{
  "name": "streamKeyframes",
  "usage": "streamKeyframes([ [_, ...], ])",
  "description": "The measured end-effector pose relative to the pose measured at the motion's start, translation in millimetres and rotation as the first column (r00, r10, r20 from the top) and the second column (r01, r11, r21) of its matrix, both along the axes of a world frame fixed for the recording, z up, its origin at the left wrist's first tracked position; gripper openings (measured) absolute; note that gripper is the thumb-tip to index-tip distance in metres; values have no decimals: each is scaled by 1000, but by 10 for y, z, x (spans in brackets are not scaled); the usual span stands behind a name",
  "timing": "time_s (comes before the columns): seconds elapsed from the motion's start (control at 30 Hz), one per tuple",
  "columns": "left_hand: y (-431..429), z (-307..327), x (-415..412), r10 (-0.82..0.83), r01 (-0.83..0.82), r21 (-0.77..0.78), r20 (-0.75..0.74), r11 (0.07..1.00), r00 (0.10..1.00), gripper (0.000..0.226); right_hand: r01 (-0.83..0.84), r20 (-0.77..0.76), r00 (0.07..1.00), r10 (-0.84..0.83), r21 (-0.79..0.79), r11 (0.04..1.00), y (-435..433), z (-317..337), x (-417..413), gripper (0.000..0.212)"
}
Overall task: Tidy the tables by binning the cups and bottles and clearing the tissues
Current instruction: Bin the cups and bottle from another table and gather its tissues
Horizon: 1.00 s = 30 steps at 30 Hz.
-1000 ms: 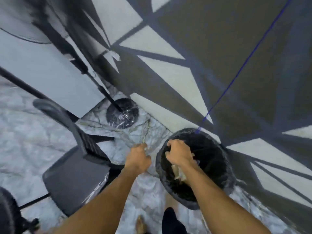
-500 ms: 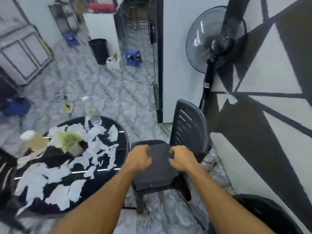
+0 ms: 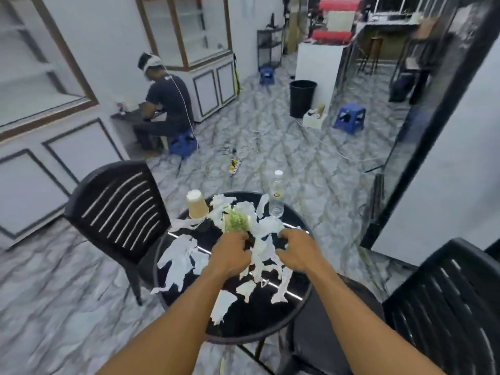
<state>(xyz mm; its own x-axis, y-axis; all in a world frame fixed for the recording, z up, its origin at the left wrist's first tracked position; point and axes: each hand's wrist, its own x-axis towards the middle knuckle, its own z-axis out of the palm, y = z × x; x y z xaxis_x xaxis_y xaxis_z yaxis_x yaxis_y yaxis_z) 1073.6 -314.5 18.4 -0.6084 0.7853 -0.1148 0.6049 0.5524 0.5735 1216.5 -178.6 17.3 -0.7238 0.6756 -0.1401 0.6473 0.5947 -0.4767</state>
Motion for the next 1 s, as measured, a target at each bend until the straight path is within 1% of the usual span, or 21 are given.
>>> streamKeyframes([
  [0.1, 103, 58, -174, 81, -81, 14, -20, 997, 996, 33, 1, -45, 999, -2, -25, 1000, 260, 0, -268, 54],
  [0.17, 219, 83, -289, 97, -97, 15, -31, 995, 995, 34, 23, -78, 997, -25, -27, 999, 445, -15, -412, 59],
  [0.23, 352, 94, -427, 110, -110, 3, -11, 994, 994, 41, 56, -116, 992, -60, -31, 998, 613, -20, -528, 63],
  [0.3, 479, 89, -613, 110, -110, -10, 3, 994, 994, 51, 99, -139, 985, -103, -40, 994, 777, -40, -633, 65],
  [0.33, 541, 73, -734, 103, -103, -15, -3, 995, 995, 52, 124, -147, 981, -128, -41, 991, 861, -62, -692, 65],
  [0.47, 840, -59, -1297, 60, -61, -40, -36, 997, 998, 46, 212, -169, 960, -224, -81, 974, 1154, -248, -980, 71],
  [0.57, 1146, -243, -1708, -7, 4, -94, -41, 996, 999, 44, 290, -183, 932, -314, -148, 946, 1315, -418, -1235, 79],
  [0.63, 1357, -407, -1945, -68, 66, -151, -9, 986, 998, 42, 356, -183, 902, -391, -196, 914, 1409, -555, -1385, 83],
  [0.7, 1532, -589, -2155, -140, 145, -231, 40, 962, 989, 42, 415, -173, 868, -465, -259, 872, 1492, -724, -1502, 92],
  [0.83, 1788, -918, -2480, -259, 300, -386, 156, 872, 953, 45, 473, -211, 791, -575, -385, 792, 1594, -1016, -1693, 104],
  [0.9, 1872, -1051, -2581, -293, 362, -435, 220, 824, 931, 48, 492, -222, 763, -607, -409, 768, 1613, -1149, -1772, 110],
  [0.97, 1941, -1154, -2627, -320, 417, -466, 275, 781, 907, 53, 509, -236, 742, -628, -411, 756, 1634, -1211, -1849, 110],
  [1.0, 1965, -1204, -2638, -329, 440, -474, 300, 763, 895, 55, 517, -249, 726, -640, -416, 748, 1642, -1217, -1883, 104],
])
